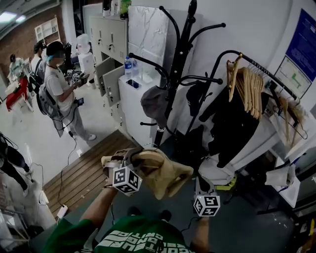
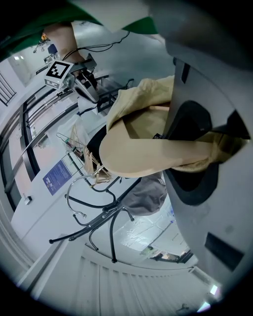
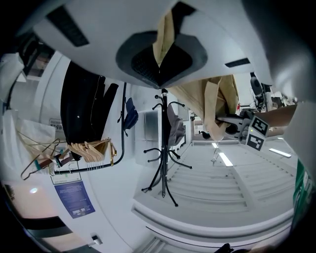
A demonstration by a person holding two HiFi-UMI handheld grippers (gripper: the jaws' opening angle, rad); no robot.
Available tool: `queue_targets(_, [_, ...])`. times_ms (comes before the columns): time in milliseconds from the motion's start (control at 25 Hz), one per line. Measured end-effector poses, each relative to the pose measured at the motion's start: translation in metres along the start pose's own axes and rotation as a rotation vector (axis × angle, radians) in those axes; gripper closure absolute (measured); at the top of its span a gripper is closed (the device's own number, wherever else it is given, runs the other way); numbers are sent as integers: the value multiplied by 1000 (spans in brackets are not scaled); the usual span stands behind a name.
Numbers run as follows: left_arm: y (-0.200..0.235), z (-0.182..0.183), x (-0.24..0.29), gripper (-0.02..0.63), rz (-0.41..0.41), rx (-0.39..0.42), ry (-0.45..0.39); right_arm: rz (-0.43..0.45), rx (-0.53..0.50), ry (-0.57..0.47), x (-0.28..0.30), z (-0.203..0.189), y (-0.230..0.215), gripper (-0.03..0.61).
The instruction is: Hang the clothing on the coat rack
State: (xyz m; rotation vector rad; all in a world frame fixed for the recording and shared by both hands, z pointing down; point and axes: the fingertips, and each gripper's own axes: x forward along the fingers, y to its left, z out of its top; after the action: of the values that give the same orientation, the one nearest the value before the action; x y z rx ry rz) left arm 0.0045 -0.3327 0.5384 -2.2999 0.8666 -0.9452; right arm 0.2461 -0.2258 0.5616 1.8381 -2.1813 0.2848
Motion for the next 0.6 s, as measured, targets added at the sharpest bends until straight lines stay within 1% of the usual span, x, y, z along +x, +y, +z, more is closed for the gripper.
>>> queue_targets(360, [2,21,18,512,5,-21,-10,23,-15,-15,8,11,-18,571])
queue_targets(600, [8,31,25,512,17,-13,-17,40,-10,-45,17,26,-20,571])
